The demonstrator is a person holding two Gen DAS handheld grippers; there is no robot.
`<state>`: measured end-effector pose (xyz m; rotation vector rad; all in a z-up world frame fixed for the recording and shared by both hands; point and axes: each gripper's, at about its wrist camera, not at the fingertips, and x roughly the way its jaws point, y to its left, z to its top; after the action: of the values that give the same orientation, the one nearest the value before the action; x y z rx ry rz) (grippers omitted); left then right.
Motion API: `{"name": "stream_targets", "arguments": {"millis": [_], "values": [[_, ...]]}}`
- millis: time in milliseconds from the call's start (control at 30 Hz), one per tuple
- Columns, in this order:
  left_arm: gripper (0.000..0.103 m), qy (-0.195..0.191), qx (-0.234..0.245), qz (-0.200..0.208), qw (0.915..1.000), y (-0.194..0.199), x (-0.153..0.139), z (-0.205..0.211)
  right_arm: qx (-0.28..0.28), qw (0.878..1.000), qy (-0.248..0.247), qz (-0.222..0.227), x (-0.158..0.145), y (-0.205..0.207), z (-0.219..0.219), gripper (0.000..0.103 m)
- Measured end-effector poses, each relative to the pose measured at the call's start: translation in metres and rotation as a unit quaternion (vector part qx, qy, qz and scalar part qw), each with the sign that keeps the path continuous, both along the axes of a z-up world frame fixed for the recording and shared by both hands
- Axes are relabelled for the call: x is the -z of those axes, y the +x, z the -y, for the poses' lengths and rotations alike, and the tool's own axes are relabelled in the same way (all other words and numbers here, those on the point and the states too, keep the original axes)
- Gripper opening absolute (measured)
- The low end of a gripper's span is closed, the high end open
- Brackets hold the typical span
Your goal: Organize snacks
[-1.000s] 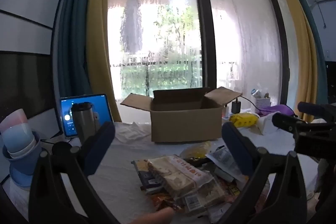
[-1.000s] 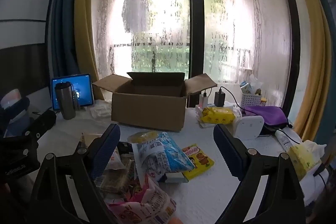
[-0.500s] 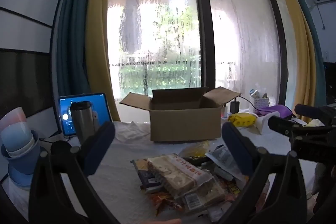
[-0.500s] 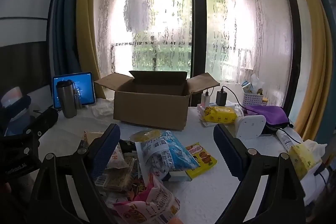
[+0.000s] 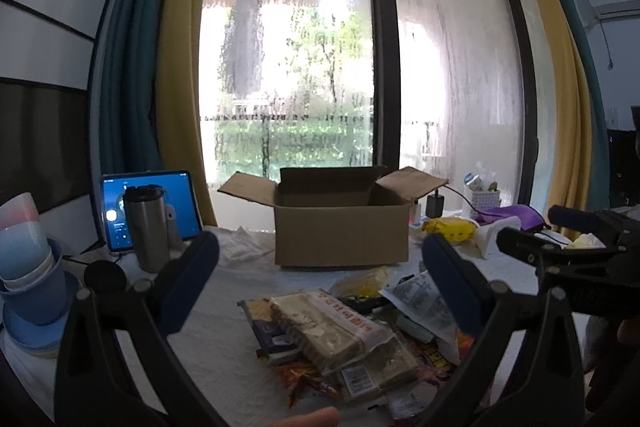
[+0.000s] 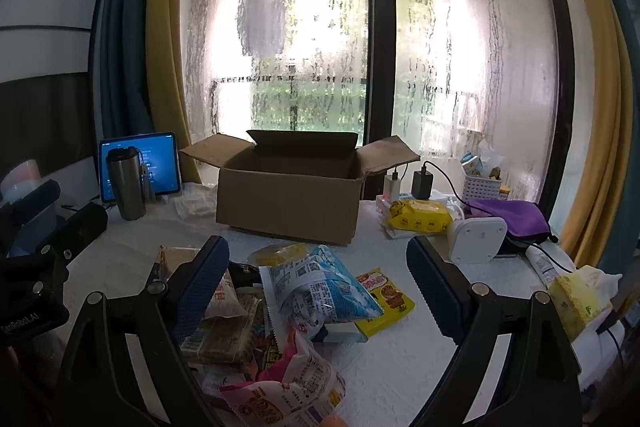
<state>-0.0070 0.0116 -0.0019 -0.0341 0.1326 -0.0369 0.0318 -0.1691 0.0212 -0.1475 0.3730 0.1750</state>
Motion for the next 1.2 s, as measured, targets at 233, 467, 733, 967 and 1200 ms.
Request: {"name": "stream_targets", "arguments": {"millis": [233, 467, 733, 967, 1200], "values": [[0.102, -0.009, 0.004, 0.0, 0.9999, -0.003, 0.0, -0.004, 0.0, 1.0, 0.0, 0.0, -0.001, -0.001, 0.0, 0.093], [0.102, -0.01, 0.002, 0.005, 0.9999, -0.007, 0.0, -0.006, 0.0, 1.0, -0.001, 0.0, -0.001, -0.003, -0.001, 0.093], [0.102, -0.012, 0.002, 0.007, 0.9999, -0.011, 0.001, -0.008, 0.001, 1.0, -0.004, 0.003, -0.002, -0.008, -0.002, 0.093], [0.102, -0.012, 0.0, 0.009, 0.9999, -0.016, 0.002, -0.011, 0.002, 1.0, -0.005, 0.002, -0.002, -0.01, -0.004, 0.093], [0.102, -0.012, 0.0, 0.009, 0.9999, -0.019, 0.002, -0.012, 0.002, 1.0, -0.005, 0.001, -0.002, -0.01, -0.004, 0.093]]}}
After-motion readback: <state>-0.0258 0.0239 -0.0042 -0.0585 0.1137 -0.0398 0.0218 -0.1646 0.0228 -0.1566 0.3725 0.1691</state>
